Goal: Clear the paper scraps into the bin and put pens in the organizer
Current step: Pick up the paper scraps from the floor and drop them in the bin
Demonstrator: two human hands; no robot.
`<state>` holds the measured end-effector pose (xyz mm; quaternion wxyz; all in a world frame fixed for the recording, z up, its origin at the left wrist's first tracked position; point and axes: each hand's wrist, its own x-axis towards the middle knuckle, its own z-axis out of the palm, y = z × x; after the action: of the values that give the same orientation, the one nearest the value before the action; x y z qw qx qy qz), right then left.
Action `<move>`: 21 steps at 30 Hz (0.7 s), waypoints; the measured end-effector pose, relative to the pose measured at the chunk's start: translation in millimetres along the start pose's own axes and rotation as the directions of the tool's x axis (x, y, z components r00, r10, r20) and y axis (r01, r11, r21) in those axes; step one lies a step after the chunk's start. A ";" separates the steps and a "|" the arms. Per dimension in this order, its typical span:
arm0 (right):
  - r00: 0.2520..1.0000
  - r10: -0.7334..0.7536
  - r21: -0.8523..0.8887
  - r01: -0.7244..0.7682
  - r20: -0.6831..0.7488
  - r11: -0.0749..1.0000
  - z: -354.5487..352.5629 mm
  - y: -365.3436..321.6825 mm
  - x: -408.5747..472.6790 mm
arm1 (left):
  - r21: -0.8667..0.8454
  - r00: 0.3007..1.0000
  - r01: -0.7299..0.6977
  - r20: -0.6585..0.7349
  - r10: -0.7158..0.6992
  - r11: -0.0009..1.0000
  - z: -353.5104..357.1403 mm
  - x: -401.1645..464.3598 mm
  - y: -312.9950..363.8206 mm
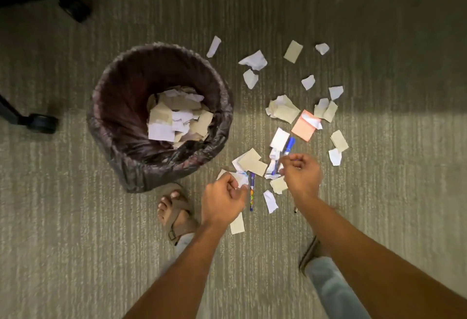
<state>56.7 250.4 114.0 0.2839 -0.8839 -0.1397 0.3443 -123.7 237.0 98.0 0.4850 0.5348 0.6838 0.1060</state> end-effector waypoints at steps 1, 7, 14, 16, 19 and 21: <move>1.000 0.002 -0.015 -0.002 0.000 1.000 -4.1 21.3 8.3 | 0.070 0.999 -0.015 0.054 0.011 0.997 16.7 -2.0 -12.5; 0.999 0.046 -0.123 -0.047 -0.008 0.991 -2.0 158.6 38.9 | 0.424 0.945 -0.226 0.313 0.093 0.877 99.2 -3.6 -99.2; 0.974 -0.176 -0.318 0.212 0.141 0.924 27.9 264.1 57.0 | 0.657 0.883 -0.413 0.460 0.100 0.631 156.3 6.8 -167.5; 0.956 -0.244 -0.386 0.289 0.162 0.876 38.3 277.0 57.9 | 0.692 0.878 -0.454 0.454 0.151 0.561 164.0 5.2 -177.7; 0.953 -0.233 -0.461 0.298 0.193 0.836 50.3 283.8 56.1 | 0.677 0.860 -0.483 0.487 0.154 0.555 170.9 2.3 -186.0; 0.963 -0.189 -0.461 0.258 0.191 0.849 54.1 282.1 52.4 | 0.622 0.858 -0.454 0.498 0.125 0.638 170.0 1.4 -185.9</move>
<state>71.9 69.9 -115.0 0.0829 -0.8781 -0.3426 0.3236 -108.4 99.2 -112.4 0.3429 0.7958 0.4540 -0.2074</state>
